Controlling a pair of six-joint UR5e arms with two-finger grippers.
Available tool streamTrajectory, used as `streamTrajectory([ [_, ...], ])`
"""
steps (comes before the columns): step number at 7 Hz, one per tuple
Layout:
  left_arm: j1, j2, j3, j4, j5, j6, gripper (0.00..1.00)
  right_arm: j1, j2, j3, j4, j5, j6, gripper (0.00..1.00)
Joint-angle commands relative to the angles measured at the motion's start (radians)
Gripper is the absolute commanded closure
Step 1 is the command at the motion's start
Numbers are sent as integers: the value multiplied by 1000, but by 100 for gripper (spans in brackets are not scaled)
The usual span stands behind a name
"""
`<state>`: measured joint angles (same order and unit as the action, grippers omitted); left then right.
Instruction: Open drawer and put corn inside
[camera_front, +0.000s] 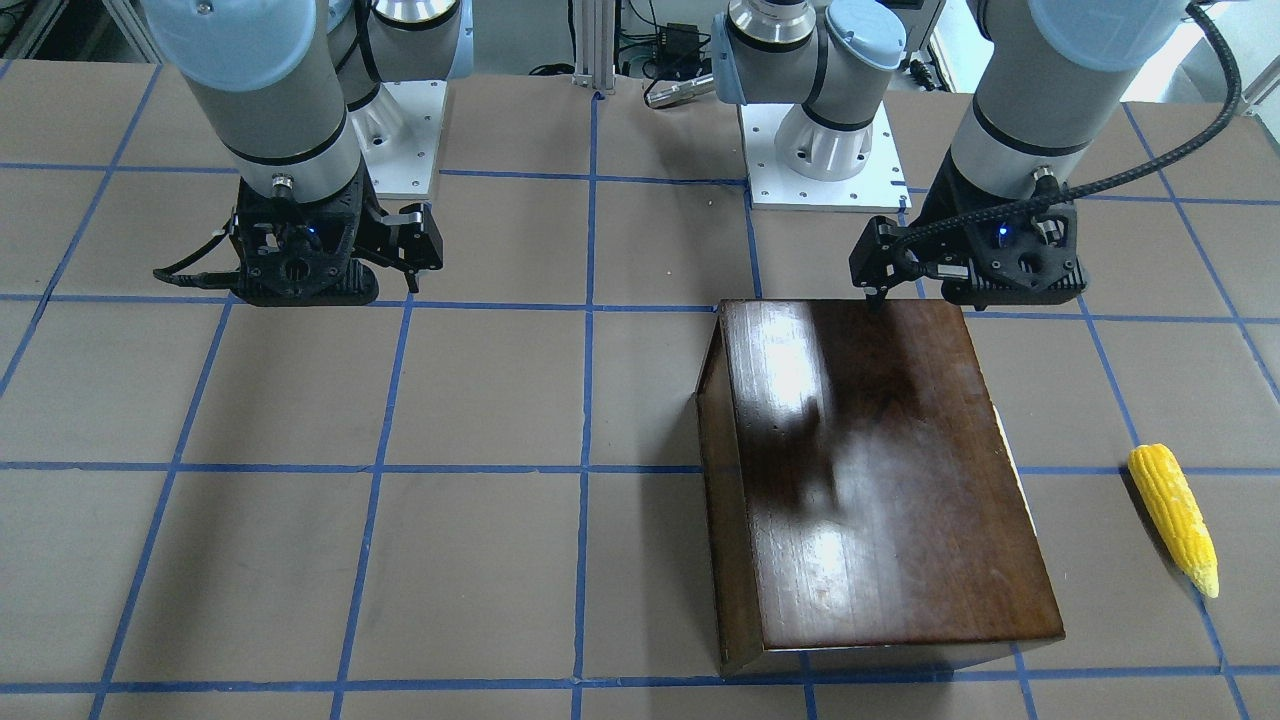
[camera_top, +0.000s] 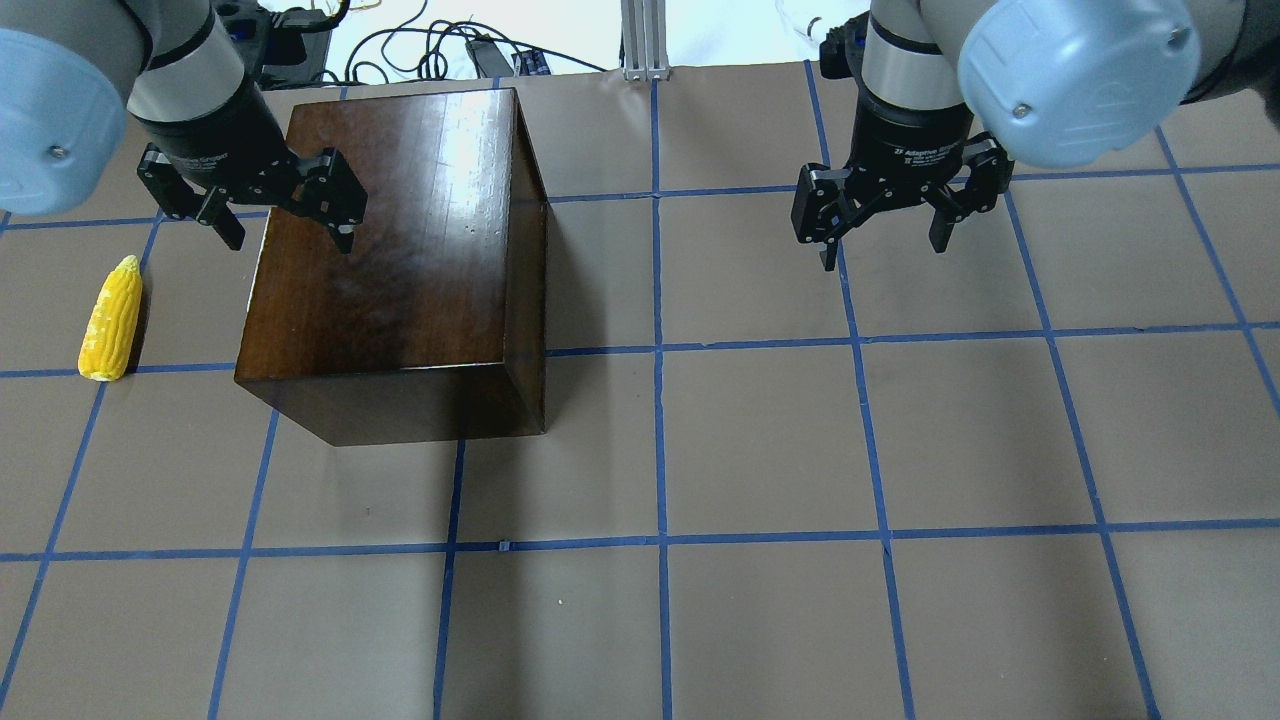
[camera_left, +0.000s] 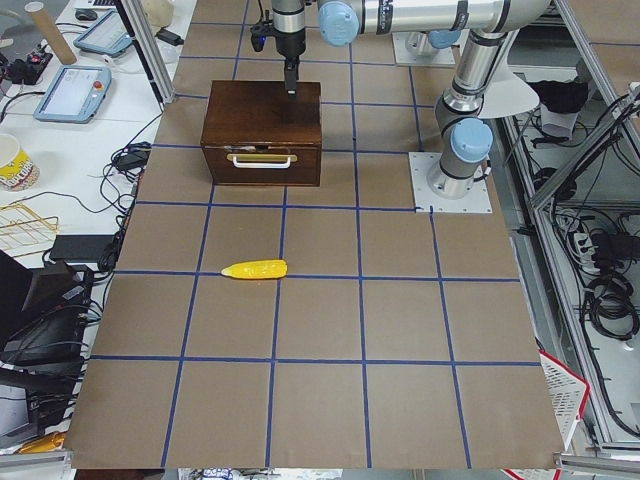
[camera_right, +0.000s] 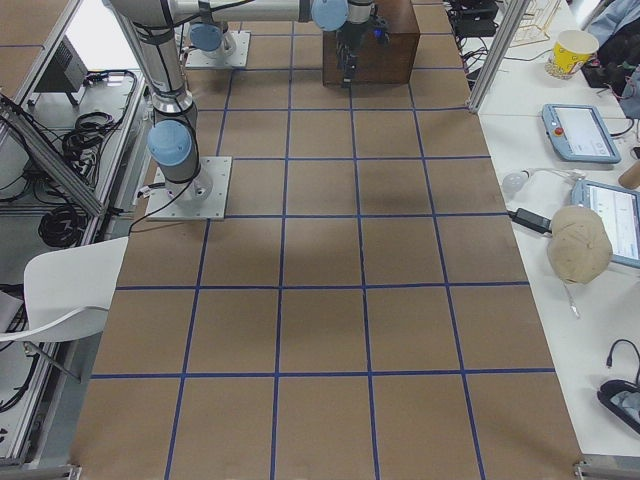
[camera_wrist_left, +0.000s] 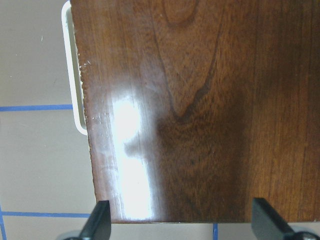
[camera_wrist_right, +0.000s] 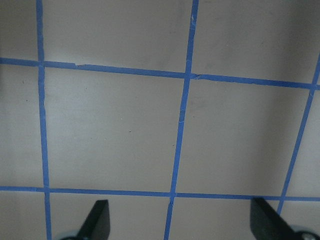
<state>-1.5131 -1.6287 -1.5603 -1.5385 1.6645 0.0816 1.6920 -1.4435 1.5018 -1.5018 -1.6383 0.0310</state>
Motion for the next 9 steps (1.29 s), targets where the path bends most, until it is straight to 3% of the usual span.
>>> streamTrajectory([
  [1,-4,-2,5,-5,-55,-3,0,0,0,0,0,0,1,0],
  [9,-7,32,-4,-40,-68,0,0,0,0,0,0,0,1,0],
])
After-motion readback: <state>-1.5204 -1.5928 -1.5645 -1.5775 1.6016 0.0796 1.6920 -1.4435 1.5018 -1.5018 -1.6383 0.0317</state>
